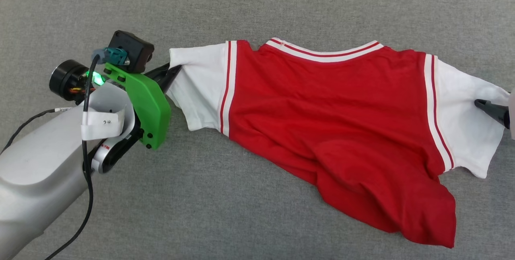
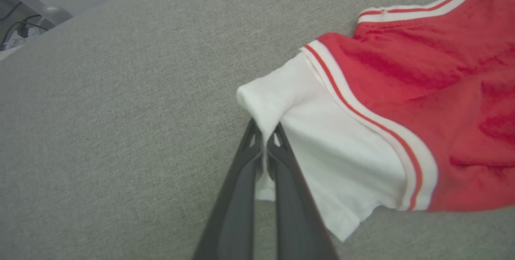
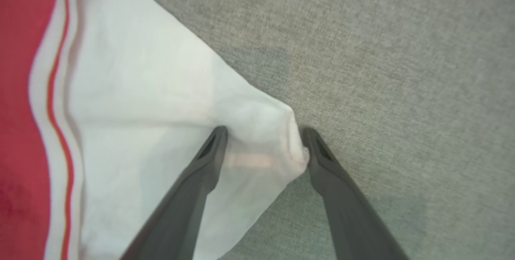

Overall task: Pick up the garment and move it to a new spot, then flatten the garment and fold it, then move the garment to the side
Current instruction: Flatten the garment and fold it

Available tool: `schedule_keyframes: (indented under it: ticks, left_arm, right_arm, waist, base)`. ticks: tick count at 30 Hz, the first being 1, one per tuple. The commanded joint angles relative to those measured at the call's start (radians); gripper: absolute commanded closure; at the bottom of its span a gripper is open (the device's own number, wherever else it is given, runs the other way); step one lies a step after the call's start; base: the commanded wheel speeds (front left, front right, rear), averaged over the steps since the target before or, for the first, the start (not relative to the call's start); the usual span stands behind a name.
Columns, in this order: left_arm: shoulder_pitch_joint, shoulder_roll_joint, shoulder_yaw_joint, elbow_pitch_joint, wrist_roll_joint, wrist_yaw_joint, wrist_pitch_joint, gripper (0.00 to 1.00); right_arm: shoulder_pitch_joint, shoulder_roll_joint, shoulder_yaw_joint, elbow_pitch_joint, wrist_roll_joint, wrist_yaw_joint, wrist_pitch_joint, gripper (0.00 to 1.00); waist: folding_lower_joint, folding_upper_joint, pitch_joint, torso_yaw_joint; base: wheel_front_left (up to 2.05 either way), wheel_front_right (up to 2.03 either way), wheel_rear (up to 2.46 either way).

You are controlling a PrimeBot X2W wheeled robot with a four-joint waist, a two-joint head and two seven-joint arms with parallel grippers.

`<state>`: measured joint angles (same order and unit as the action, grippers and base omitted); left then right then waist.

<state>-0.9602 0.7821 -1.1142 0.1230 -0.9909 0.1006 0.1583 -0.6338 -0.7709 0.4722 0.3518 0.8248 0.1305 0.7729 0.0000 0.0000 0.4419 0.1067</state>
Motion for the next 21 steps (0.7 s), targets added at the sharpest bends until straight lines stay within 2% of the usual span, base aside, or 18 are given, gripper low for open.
schedule_keyframes:
  ticks: [1, 9, 10, 21]
  left_arm:
    - [-0.006, -0.006, 0.003, 0.009, -0.003, -0.005, -0.009, 1.00]
    - [0.007, -0.004, 0.009, 0.044, -0.003, -0.015, -0.052, 1.00]
    - [0.005, 0.005, 0.019, 0.035, 0.005, -0.008, -0.076, 1.00]
    - [-0.065, 0.053, 0.084, -0.090, 0.054, 0.037, -0.147, 1.00]
  right_arm:
    - [0.038, 0.044, 0.043, 0.032, 0.019, 0.000, -0.020, 1.00]
    - [-0.030, 0.007, 0.028, -0.019, 0.028, 0.000, -0.260, 1.00]
    - [-0.046, -0.014, 0.020, -0.060, 0.034, 0.000, -0.347, 1.00]
    - [-0.075, -0.089, -0.065, -0.213, 0.020, 0.000, -0.550, 1.00]
  waist:
    - [0.0000, 0.0000, -0.012, -0.006]
    - [0.0000, 0.0000, -0.111, -0.026]
    - [0.0000, 0.0000, -0.157, -0.034]
    - [0.0000, 0.0000, -0.259, -0.059]
  base:
    - [0.00, 0.00, 0.00]
    - [0.00, 0.00, 0.00]
    - [0.00, 0.00, 0.00]
    - [0.00, 0.00, 0.00]
